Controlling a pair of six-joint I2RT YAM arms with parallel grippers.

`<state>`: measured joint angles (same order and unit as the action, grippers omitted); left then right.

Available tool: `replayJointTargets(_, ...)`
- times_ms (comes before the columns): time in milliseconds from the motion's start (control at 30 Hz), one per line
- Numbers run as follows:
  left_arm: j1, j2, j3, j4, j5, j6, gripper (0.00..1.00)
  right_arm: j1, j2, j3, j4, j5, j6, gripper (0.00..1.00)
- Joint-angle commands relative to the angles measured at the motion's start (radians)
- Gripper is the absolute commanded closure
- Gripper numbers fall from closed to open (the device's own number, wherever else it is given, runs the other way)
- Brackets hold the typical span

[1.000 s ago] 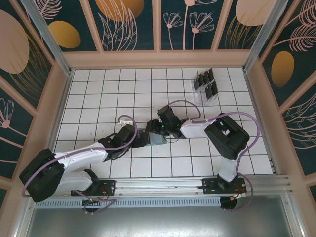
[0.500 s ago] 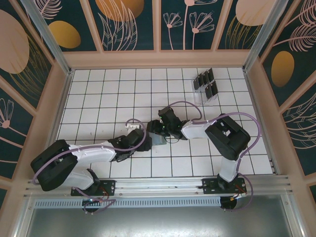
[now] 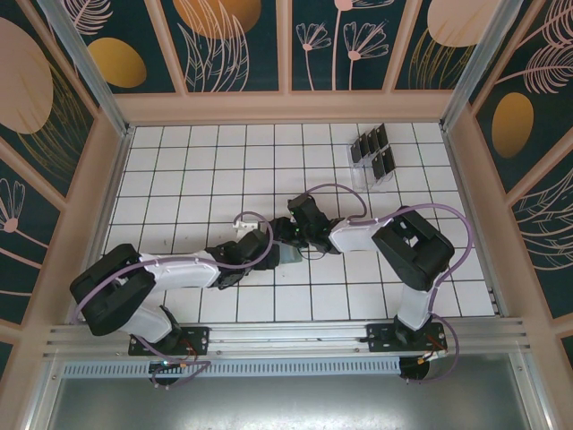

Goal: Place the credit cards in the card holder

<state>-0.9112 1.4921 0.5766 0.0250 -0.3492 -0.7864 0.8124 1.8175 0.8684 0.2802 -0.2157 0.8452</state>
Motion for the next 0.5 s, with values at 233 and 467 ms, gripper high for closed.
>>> replayJointTargets(233, -0.007, 0.056, 0.016, -0.027, -0.045, -0.003, 0.02, -0.026, -0.153, -0.053, -0.071, 0.018, -0.005, 0.49)
replayJointTargets(467, -0.007, 0.060, 0.002, -0.018, -0.040, -0.014, 0.01, -0.032, -0.203, -0.099, -0.063, 0.049, 0.008, 0.49)
